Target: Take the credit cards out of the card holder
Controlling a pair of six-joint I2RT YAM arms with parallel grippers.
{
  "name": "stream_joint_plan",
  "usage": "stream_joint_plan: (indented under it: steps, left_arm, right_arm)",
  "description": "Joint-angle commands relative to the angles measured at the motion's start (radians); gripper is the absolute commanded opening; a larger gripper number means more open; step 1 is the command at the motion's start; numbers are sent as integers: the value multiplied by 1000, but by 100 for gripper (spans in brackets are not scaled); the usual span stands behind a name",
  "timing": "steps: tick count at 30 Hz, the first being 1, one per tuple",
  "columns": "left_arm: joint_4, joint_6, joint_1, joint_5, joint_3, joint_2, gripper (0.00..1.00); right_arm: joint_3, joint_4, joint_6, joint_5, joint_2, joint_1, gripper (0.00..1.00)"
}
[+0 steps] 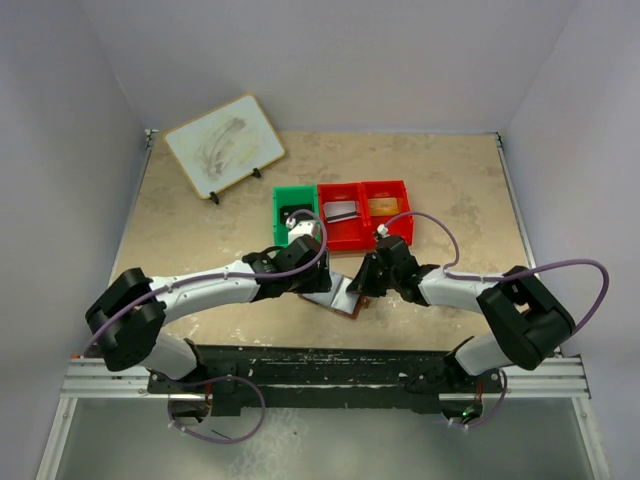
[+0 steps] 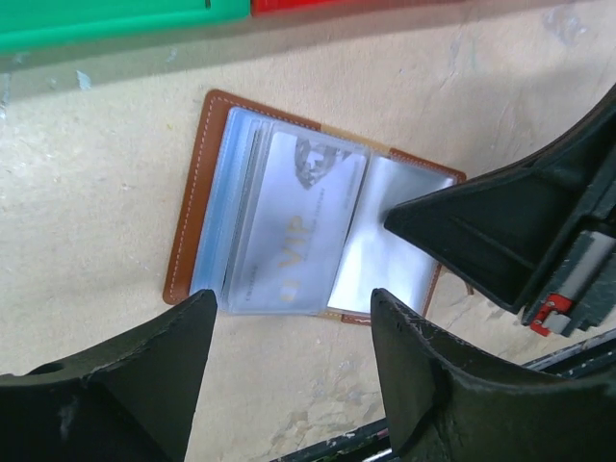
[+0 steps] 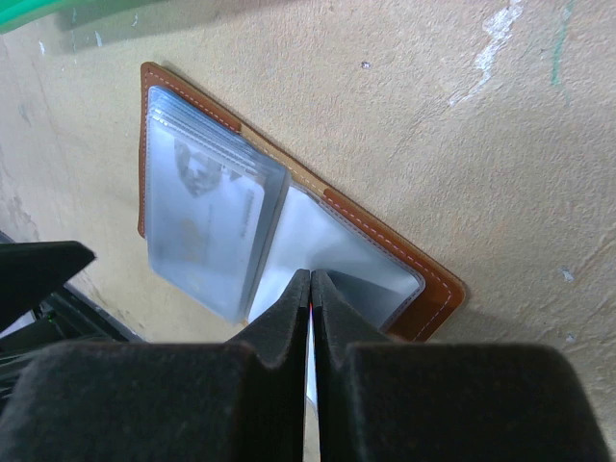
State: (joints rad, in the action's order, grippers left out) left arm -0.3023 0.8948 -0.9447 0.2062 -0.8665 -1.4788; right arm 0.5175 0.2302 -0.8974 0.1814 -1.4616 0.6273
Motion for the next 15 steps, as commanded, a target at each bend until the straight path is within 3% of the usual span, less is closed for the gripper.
stream_joint_plan:
  steps: [1,15]
  left_arm:
    - [-7,-17,-3,71,-49,64,64]
    - [20,-6,-3,-4,-45,-52,61]
  right_arm:
    - [-1,-69,24,-32,-38,0,5]
    - [-8,-68,23,-30,-39,2,5]
